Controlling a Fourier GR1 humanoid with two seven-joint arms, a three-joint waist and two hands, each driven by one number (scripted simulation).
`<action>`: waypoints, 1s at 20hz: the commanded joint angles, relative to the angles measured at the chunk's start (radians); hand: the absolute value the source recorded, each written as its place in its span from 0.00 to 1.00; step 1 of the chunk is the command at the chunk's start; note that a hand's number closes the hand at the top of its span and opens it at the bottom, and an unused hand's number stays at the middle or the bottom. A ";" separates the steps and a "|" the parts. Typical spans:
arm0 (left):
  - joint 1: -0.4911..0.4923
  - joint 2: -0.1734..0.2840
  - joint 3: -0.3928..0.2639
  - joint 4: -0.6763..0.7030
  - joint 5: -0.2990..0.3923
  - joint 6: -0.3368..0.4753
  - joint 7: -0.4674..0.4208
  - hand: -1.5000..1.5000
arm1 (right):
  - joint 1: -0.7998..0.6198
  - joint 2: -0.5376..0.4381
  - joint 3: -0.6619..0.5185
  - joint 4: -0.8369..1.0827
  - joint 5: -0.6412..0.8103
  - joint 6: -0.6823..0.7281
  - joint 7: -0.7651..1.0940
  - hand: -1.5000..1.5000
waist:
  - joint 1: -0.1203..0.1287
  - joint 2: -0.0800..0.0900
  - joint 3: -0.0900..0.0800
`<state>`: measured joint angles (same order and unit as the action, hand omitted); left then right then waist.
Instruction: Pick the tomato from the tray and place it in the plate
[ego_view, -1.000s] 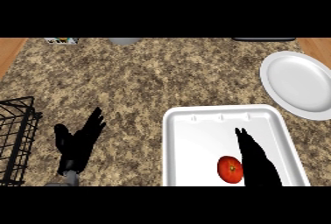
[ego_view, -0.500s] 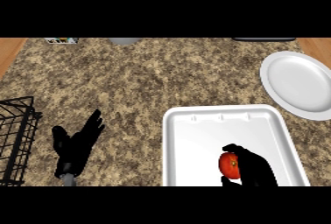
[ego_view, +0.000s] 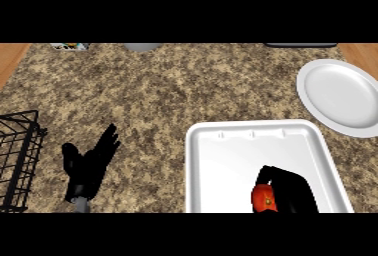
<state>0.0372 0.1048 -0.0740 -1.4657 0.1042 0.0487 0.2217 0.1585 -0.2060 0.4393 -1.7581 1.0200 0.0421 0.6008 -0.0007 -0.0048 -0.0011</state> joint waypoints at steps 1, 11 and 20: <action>0.005 0.024 0.046 0.061 0.030 -0.039 -0.039 0.50 | 0.001 -0.047 0.052 -0.091 0.030 0.031 -0.057 1.00 | -0.002 0.004 0.001; 0.000 -0.007 0.021 0.070 0.008 -0.020 -0.043 0.50 | 0.085 -0.148 0.025 -0.280 -0.084 -0.256 -0.465 1.00 | -0.015 0.003 0.001; 0.034 -0.040 -0.042 -0.066 -0.048 0.040 0.032 0.50 | 0.082 -0.102 -0.275 -0.310 -0.414 -0.342 -0.487 1.00 | 0.002 0.004 0.003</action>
<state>0.0502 0.0913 -0.0747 -1.4773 0.0923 0.0492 0.2157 0.2810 -0.3231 0.2924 -2.0712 0.7422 -0.2846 0.1136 -0.0074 -0.0035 0.0030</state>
